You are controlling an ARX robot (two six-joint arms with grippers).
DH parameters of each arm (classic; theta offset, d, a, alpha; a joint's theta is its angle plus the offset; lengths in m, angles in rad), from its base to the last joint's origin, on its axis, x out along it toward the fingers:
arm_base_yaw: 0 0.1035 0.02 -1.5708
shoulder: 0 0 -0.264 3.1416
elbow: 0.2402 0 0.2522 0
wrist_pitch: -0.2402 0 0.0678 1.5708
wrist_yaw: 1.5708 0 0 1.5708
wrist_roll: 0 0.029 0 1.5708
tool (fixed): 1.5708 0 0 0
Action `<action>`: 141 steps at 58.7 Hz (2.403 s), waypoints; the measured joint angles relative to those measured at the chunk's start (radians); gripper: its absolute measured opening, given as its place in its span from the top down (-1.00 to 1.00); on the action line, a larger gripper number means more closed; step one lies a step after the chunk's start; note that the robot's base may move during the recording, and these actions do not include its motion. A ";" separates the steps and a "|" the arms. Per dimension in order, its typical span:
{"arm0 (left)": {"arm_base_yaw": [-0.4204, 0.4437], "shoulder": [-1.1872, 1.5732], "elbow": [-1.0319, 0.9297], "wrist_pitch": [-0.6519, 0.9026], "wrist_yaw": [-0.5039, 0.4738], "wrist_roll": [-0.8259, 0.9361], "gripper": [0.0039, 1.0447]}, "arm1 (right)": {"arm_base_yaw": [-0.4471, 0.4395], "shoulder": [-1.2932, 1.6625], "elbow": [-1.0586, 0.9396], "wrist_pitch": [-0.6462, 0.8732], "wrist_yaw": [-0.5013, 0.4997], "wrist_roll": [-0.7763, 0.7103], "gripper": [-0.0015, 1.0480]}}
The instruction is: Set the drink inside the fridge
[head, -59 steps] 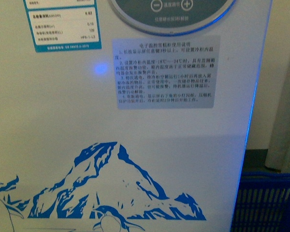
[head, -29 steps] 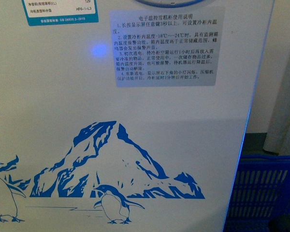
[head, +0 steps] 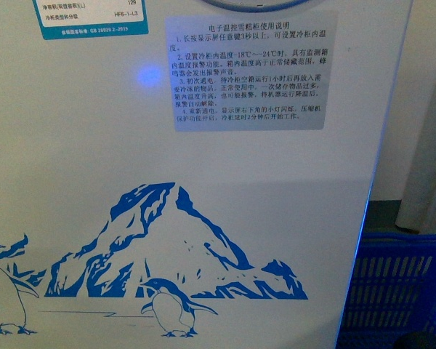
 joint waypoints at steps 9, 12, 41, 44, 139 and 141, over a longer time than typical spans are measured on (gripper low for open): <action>0.000 0.000 0.000 0.000 0.000 0.000 -0.85 | -0.003 0.002 0.011 0.002 -0.004 -0.012 -0.72; 0.000 0.000 0.000 0.000 0.000 0.000 -0.85 | -0.005 0.002 0.011 0.003 -0.011 -0.012 -0.59; 0.000 0.000 0.000 0.000 0.000 0.000 -0.85 | -0.066 -0.167 -0.179 0.084 -0.053 -0.072 0.25; 0.000 0.000 0.000 0.000 0.000 0.000 -0.85 | -0.071 -0.210 -0.212 0.103 -0.060 -0.088 0.27; 0.000 0.000 0.000 0.000 0.000 0.000 -0.85 | 0.158 -2.665 -1.099 0.041 0.134 -0.566 0.30; 0.000 0.000 0.000 0.000 0.000 0.000 -0.85 | 0.163 -2.669 -1.116 0.041 0.156 -0.566 0.30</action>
